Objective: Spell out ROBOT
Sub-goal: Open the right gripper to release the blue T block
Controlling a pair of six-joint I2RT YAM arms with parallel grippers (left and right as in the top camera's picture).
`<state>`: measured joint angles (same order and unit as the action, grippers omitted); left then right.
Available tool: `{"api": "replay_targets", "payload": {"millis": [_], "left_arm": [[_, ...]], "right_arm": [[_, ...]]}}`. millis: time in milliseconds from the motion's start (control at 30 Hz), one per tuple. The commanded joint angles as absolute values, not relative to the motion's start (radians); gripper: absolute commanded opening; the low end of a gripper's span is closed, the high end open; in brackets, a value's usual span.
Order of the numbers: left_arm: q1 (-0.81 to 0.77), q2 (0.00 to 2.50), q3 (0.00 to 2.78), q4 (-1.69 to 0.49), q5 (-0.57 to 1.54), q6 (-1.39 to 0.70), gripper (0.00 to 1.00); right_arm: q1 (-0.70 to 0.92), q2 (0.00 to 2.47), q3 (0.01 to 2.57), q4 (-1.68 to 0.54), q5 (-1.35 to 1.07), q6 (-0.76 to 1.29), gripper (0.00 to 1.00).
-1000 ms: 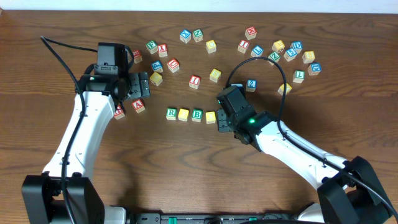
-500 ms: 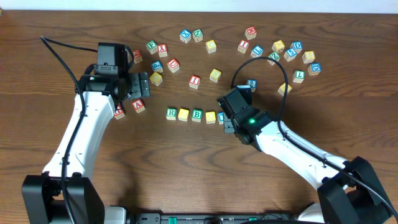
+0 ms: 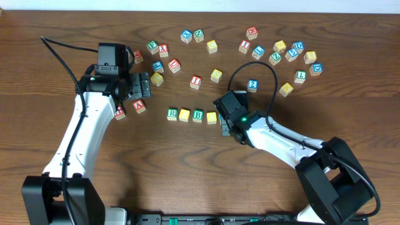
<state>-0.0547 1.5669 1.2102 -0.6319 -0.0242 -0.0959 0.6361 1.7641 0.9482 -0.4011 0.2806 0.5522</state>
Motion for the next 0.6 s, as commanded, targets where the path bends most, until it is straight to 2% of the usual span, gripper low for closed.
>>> {"api": "replay_targets", "payload": {"millis": [0, 567], "left_arm": [[-0.051, 1.565, 1.2, -0.636, -0.018, -0.082, 0.99], [-0.051, 1.565, 1.2, -0.636, -0.018, -0.082, 0.99]], "right_arm": [[0.643, 1.763, 0.953, -0.401, 0.282, 0.567, 0.01], [0.643, 1.764, 0.953, -0.355, 0.25, 0.518, 0.01]]}}
